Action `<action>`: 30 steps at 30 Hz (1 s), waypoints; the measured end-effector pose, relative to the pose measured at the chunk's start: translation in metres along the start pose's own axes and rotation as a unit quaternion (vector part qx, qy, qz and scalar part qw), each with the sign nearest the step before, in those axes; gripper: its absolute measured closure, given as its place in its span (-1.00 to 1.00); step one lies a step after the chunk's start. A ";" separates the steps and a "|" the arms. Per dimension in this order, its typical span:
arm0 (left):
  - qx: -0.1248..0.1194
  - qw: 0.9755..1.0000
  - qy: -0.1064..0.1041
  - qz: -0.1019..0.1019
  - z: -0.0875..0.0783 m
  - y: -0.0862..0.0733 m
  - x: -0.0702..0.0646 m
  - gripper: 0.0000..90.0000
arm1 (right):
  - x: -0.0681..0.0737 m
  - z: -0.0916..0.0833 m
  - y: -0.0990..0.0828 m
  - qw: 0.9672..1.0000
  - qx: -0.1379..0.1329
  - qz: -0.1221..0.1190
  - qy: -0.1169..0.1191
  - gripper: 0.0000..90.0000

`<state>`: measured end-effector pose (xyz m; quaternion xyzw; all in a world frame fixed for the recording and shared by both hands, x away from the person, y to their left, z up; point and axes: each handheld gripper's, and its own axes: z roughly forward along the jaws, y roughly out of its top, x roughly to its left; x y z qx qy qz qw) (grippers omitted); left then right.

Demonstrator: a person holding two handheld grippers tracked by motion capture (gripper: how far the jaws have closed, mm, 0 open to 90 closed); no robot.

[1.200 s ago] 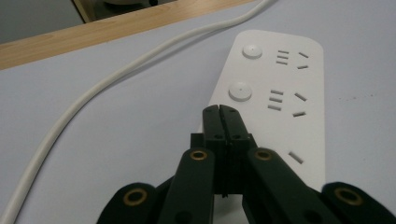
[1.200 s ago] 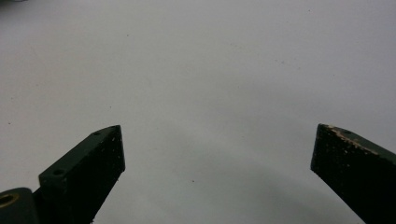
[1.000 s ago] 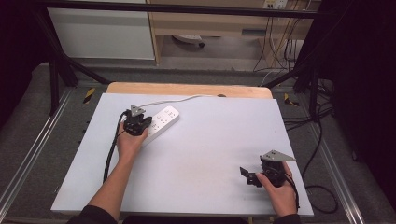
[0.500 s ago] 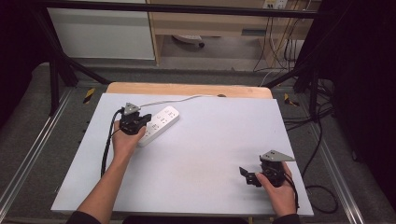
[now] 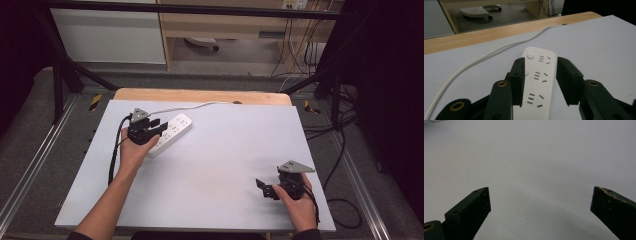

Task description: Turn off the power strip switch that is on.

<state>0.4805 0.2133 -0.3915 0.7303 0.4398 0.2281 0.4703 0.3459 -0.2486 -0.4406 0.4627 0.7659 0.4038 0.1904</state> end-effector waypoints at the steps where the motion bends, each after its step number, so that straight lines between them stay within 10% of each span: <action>1: 0.000 1.000 -0.002 -0.001 0.000 0.000 0.000 0.30 | 0.000 0.000 0.000 1.000 -0.001 -0.002 0.000 -0.92; 16: -0.030 0.999 -0.025 -0.016 -0.010 0.009 -0.014 -0.78 | 0.000 0.001 0.001 1.000 0.000 -0.009 0.004 -0.92; 30: -0.027 0.999 -0.044 -0.004 -0.048 0.010 -0.022 -0.85 | 0.002 0.001 0.002 1.000 -0.001 -0.012 0.006 -0.92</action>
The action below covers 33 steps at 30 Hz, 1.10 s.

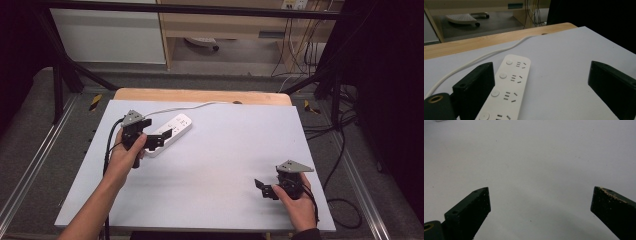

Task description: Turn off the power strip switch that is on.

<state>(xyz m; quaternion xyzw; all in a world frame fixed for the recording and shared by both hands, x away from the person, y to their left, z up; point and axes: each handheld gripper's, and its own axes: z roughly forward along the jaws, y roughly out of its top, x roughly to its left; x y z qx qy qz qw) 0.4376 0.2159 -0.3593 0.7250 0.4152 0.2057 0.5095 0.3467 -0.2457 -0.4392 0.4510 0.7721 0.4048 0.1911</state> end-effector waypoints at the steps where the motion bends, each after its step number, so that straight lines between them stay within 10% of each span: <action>1: -0.002 1.000 0.001 0.000 -0.003 -0.001 0.000 -0.85 | 0.000 0.000 0.000 1.000 0.000 0.000 0.000 -0.92; 21: -0.022 1.000 0.009 -0.020 -0.090 -0.030 0.010 -0.86 | -0.006 -0.007 -0.002 1.000 -0.011 0.013 0.000 -0.92; 33: -0.014 0.999 0.026 -0.037 -0.116 -0.067 0.026 -0.85 | -0.009 -0.008 -0.002 1.000 -0.011 0.016 -0.006 -0.92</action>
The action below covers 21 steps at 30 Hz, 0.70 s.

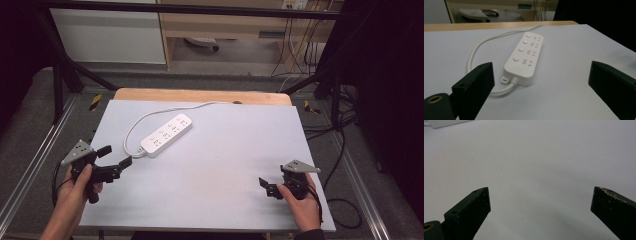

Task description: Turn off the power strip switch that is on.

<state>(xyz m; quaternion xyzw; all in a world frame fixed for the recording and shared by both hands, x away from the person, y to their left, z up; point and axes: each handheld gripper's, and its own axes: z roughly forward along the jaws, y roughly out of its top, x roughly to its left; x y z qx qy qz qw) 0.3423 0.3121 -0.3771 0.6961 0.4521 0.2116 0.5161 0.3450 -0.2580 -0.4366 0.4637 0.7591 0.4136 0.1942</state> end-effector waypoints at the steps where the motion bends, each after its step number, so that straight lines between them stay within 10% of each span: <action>1: 0.001 1.000 0.004 0.002 -0.001 -0.003 0.001 -0.85 | 0.000 0.000 0.000 1.000 0.001 0.001 -0.001 -0.92; 21: 0.029 0.999 0.024 0.015 -0.009 -0.037 0.006 -0.84 | -0.003 0.001 -0.002 1.000 0.003 0.005 -0.003 -0.92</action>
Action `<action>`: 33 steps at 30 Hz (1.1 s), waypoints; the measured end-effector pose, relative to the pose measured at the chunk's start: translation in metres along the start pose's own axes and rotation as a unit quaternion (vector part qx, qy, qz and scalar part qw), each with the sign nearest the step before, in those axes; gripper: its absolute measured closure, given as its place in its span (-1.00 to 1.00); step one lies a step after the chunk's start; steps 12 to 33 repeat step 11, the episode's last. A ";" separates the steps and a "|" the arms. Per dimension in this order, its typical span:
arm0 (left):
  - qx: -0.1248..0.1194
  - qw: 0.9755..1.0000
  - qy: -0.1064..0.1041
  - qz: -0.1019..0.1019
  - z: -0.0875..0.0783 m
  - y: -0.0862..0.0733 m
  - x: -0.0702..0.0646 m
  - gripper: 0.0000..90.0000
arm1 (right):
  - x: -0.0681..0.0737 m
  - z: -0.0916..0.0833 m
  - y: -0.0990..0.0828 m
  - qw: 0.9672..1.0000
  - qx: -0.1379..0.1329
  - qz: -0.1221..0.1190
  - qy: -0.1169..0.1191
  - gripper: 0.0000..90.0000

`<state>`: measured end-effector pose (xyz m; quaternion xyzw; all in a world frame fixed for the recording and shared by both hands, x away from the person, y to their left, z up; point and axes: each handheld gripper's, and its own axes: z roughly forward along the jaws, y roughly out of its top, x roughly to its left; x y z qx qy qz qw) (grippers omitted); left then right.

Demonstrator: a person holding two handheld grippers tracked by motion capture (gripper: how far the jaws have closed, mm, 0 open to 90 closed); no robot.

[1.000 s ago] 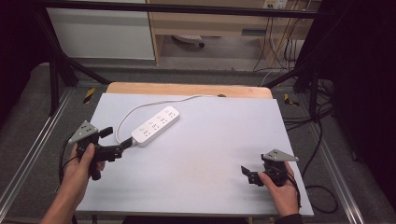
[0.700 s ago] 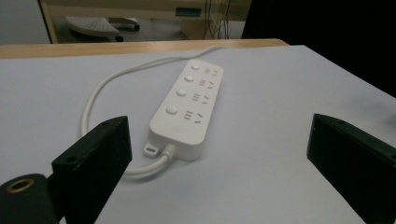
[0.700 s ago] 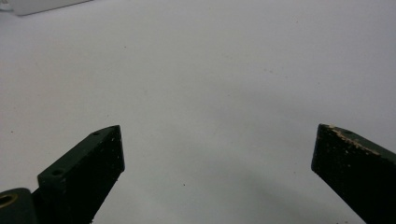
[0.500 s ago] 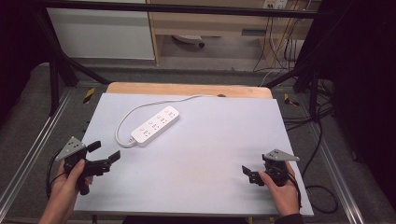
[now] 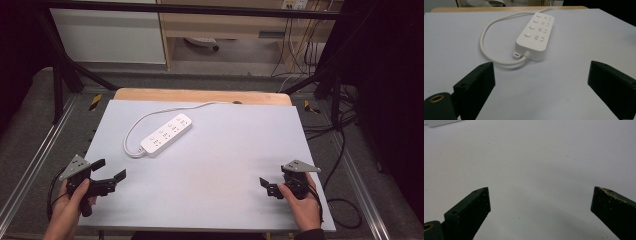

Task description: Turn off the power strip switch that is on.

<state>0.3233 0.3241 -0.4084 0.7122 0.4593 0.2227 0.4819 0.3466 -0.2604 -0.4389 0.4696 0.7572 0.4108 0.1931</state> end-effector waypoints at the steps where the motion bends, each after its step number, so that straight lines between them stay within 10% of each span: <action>1: 0.001 1.000 -0.001 0.002 0.000 -0.002 -0.001 -0.84 | 0.000 0.000 0.000 1.000 0.000 0.000 -0.001 -0.92; 11: 0.020 1.000 0.000 0.010 0.016 -0.021 -0.022 -0.82 | 0.001 0.011 -0.005 1.000 0.016 -0.001 -0.016 -0.94; 33: 0.020 1.000 0.000 0.010 0.016 -0.021 -0.022 -0.82 | 0.001 0.011 -0.005 1.000 0.016 -0.001 -0.016 -0.94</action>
